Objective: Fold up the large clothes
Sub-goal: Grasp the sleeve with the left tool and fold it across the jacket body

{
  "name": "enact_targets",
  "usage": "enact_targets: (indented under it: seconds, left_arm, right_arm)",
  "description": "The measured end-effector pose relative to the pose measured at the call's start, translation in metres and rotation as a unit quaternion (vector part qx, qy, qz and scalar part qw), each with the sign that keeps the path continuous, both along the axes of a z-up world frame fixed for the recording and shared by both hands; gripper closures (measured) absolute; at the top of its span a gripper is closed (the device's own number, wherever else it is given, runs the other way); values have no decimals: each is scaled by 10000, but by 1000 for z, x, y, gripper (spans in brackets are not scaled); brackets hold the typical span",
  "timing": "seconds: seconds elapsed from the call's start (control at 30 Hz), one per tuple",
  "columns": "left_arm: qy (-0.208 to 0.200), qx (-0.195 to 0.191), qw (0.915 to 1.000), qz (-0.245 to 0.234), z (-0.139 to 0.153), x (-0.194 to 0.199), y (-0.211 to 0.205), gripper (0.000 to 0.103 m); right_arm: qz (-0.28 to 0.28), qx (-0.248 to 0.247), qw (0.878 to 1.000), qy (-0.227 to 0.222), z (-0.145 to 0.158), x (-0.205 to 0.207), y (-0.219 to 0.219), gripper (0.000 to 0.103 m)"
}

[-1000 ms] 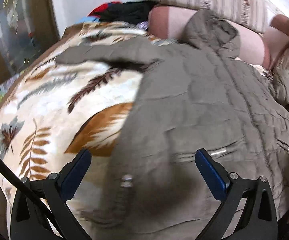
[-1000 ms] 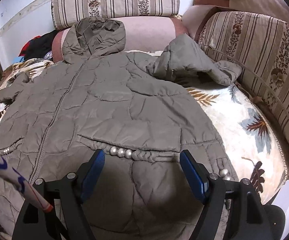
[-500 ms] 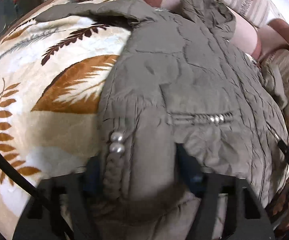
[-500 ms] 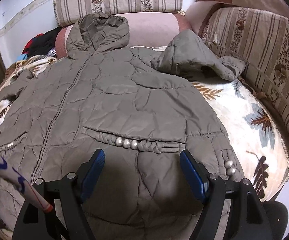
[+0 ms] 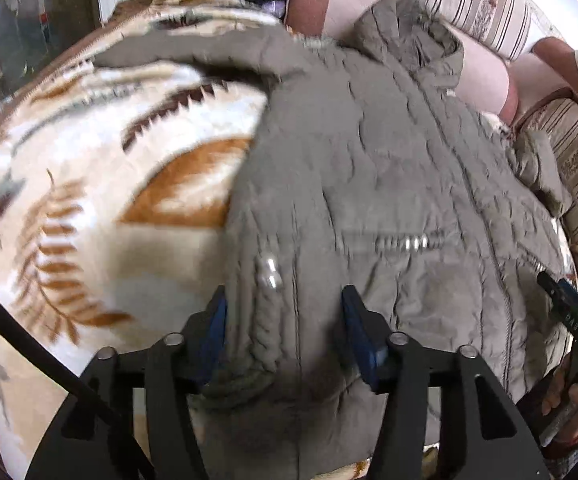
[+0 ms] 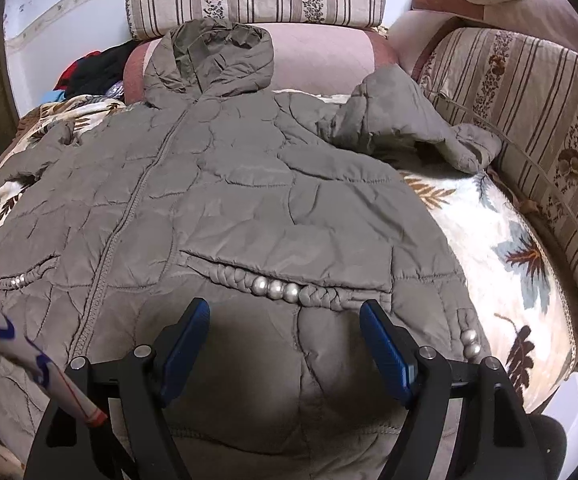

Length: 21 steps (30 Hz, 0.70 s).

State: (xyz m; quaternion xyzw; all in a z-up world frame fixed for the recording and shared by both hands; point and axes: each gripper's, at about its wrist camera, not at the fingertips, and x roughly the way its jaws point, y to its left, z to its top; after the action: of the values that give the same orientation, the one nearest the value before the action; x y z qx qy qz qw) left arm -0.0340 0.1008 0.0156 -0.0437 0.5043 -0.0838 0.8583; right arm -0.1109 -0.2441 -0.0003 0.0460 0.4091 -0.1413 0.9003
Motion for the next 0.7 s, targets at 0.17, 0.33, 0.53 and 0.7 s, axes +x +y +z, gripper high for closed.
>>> enact_targets:
  seconds: [0.17, 0.33, 0.53, 0.7]
  left_arm:
    - [-553, 41, 9975, 441, 38, 27, 31, 23]
    - [-776, -59, 9934, 846, 67, 82, 73, 22]
    - [-874, -549, 9868, 1247, 90, 170, 136, 19]
    - [-557, -1339, 9765, 1592, 76, 249, 192, 19]
  right_arm:
    - [284, 100, 9995, -61, 12, 12, 9, 21]
    - [768, 224, 9968, -66, 19, 27, 27, 18]
    - [838, 305, 9960, -83, 19, 40, 29, 16]
    - [807, 296, 9962, 169, -2, 52, 25, 16]
